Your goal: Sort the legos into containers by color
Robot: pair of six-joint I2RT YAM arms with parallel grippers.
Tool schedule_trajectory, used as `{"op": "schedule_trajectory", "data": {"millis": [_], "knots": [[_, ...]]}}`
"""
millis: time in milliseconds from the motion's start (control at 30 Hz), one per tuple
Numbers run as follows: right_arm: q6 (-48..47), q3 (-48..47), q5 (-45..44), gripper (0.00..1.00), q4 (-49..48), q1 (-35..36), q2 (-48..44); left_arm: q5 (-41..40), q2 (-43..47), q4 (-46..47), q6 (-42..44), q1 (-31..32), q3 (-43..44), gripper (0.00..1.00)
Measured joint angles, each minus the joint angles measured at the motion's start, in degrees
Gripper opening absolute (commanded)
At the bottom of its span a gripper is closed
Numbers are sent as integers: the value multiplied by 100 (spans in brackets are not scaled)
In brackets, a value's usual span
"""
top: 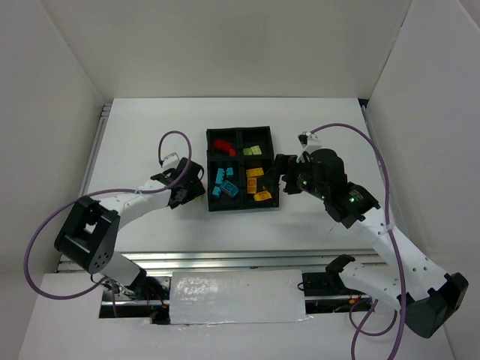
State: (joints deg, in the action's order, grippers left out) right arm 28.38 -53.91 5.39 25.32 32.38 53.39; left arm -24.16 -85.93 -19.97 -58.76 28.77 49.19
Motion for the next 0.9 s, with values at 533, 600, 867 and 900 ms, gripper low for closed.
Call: {"op": "schedule_trajectory", "data": {"millis": [533, 600, 867, 900], "knots": [[-39, 4, 94, 100, 0, 15, -20, 42, -291, 562, -15, -22, 63, 81], [-39, 4, 111, 100, 0, 26, -20, 39, -319, 599, -13, -26, 63, 79], [-39, 9, 136, 100, -2, 39, -20, -2, -522, 717, -44, -37, 98, 66], [-39, 13, 136, 100, -2, 42, -20, -4, -535, 737, -72, -37, 101, 65]]}}
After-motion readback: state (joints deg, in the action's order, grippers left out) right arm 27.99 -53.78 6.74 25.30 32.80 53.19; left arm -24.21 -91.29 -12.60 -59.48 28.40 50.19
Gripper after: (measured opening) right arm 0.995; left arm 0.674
